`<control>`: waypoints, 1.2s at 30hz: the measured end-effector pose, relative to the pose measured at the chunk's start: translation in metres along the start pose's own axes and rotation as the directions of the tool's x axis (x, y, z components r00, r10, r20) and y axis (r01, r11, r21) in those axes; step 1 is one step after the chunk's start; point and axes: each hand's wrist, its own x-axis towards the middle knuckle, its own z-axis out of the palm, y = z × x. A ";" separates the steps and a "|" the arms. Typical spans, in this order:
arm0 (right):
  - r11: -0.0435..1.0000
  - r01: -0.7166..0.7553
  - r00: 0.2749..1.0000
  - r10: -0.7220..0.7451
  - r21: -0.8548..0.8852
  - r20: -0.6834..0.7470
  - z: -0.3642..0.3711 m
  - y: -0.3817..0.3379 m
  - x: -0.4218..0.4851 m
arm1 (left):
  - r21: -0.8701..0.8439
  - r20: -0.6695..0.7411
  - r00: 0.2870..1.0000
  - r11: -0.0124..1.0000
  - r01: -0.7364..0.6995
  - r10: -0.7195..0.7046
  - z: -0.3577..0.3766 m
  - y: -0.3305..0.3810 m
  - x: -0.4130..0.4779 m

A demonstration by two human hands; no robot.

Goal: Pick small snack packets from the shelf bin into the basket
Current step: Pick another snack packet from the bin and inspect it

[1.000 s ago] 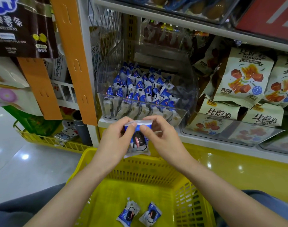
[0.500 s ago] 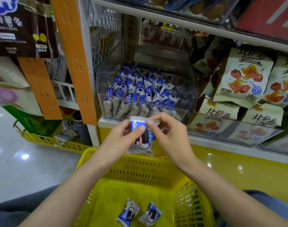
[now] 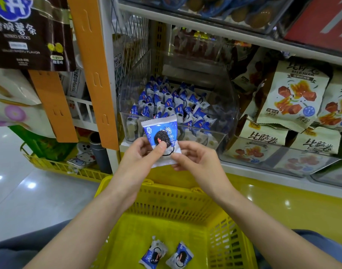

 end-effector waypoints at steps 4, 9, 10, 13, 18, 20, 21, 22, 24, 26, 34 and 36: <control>0.993 0.056 0.995 -0.064 -0.103 -0.072 -0.003 -0.002 0.001 | -0.036 -0.003 1.000 0.999 -0.028 0.028 0.000 0.003 0.000; 0.931 0.156 0.971 -0.206 -0.330 -0.123 -0.011 -0.009 0.001 | -0.072 0.029 1.000 0.997 -0.004 0.006 -0.004 0.007 0.001; 0.936 0.153 0.970 -0.203 -0.316 -0.132 -0.010 -0.009 0.003 | -0.095 0.056 0.998 0.995 0.020 -0.014 -0.005 0.009 0.002; 0.966 0.139 0.981 -0.165 -0.216 -0.103 -0.007 -0.010 0.007 | -0.125 0.107 0.994 0.992 0.024 -0.010 -0.008 0.014 0.003; 0.901 0.257 0.962 -0.271 -0.349 0.007 -0.006 -0.028 0.031 | -0.121 0.016 0.996 0.989 -0.088 0.090 -0.019 0.026 0.010; 0.877 0.248 0.949 -0.306 -0.412 -0.081 -0.011 -0.038 0.057 | -0.128 -0.014 0.994 0.986 -0.107 0.106 -0.020 0.032 0.013; 0.860 0.225 0.940 -0.315 -0.457 -0.129 -0.012 -0.041 0.076 | -0.140 -0.031 0.994 0.984 -0.112 0.109 -0.021 0.034 0.014; 0.846 0.194 0.933 -0.316 -0.496 -0.175 -0.013 -0.043 0.097 | -0.149 -0.048 0.992 0.982 -0.119 0.113 -0.023 0.036 0.016; 0.821 0.097 0.930 -0.276 -0.563 -0.243 -0.018 -0.041 0.140 | -0.165 -0.074 0.990 0.978 -0.130 0.119 -0.025 0.039 0.021; 0.763 -0.042 0.942 -0.185 -0.645 -0.281 -0.026 -0.035 0.178 | -0.173 -0.083 0.989 0.976 -0.132 0.119 -0.027 0.042 0.026; 0.595 -0.321 0.941 0.111 -0.736 -0.321 -0.054 -0.003 0.247 | -0.175 -0.072 0.987 0.973 -0.152 0.142 -0.036 0.046 0.041; 0.578 -0.349 0.935 0.157 -0.738 -0.318 -0.058 0.000 0.257 | -0.179 -0.070 0.986 0.971 -0.160 0.150 -0.036 0.046 0.043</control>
